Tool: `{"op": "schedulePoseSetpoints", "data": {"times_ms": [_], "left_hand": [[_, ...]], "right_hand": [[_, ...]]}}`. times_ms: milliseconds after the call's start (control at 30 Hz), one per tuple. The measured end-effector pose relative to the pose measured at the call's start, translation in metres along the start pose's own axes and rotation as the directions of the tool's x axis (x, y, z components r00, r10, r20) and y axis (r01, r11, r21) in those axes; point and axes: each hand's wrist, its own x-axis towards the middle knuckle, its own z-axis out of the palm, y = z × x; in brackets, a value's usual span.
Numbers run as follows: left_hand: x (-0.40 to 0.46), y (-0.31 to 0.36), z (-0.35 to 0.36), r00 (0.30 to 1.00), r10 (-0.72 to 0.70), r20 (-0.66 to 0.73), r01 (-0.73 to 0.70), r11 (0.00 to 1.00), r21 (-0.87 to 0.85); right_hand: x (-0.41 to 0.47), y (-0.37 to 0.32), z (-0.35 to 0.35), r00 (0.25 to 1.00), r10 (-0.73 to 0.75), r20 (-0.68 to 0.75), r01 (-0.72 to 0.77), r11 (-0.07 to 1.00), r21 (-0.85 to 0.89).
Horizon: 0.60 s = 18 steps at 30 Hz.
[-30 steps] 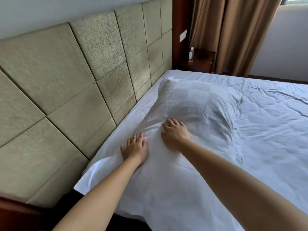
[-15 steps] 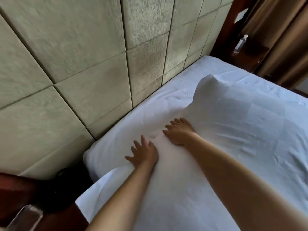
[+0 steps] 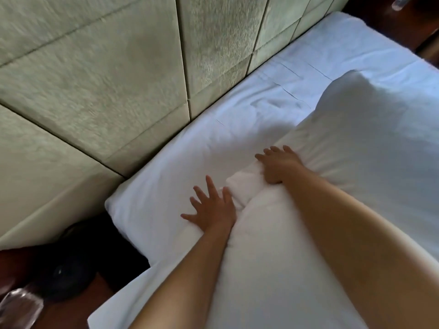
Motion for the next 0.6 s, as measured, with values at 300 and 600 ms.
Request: {"op": "schedulePoseSetpoints", "data": {"times_ms": [300, 600], "left_hand": [[0.028, 0.010, 0.028, 0.992, 0.059, -0.107, -0.052, 0.997, 0.063], [0.037, 0.009, 0.031, 0.992, 0.122, 0.019, -0.123, 0.987, 0.107]], "right_hand": [[0.049, 0.001, 0.025, 1.000, -0.013, -0.015, 0.014, 1.000, 0.016], [0.055, -0.004, 0.022, 0.996, 0.008, -0.083, -0.014, 0.997, -0.076]]}}
